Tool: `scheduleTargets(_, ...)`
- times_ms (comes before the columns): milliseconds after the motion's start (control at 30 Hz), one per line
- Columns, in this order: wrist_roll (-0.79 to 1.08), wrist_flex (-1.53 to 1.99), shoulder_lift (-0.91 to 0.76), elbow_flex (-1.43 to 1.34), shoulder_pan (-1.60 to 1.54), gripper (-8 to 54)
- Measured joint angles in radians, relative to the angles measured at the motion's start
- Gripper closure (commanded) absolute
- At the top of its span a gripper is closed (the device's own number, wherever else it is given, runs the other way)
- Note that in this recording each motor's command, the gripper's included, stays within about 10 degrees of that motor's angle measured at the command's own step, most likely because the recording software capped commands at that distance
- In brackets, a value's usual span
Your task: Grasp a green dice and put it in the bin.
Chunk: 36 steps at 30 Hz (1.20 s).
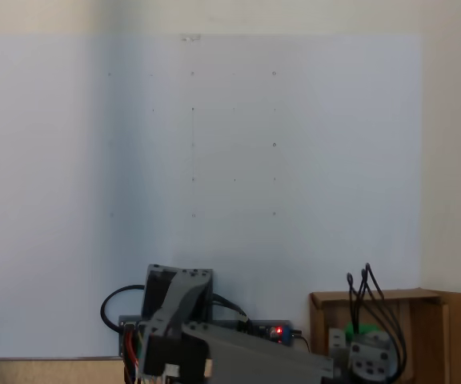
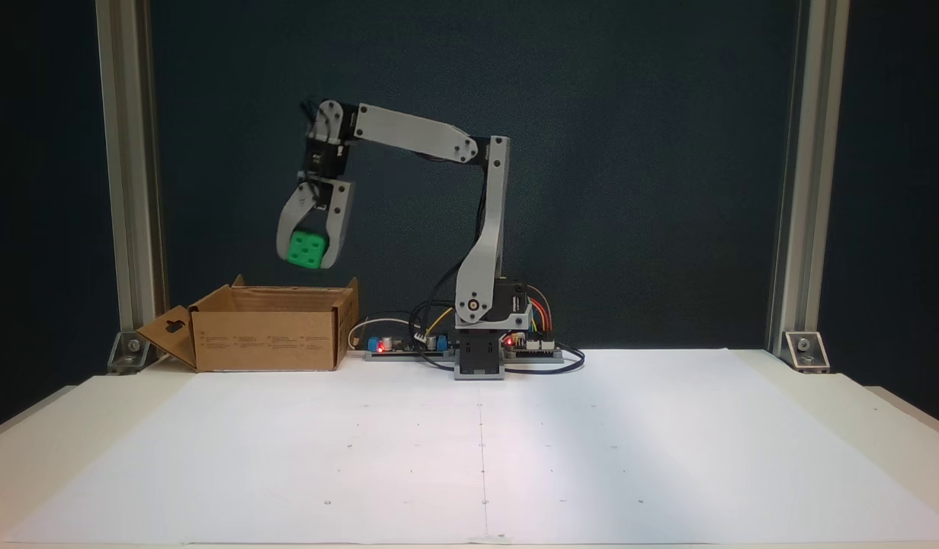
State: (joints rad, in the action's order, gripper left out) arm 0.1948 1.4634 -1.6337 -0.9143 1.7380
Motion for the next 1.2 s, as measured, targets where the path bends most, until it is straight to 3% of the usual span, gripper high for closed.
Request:
scheduleTargets(500,0.000,-0.067,0.232,0.000,-0.052,33.7)
scheduleTargets(1033,0.029,-0.183,0.276,0.000,-0.003,33.7)
scheduleTargets(1200,0.029,-0.183,0.276,0.000,-0.003,10.4)
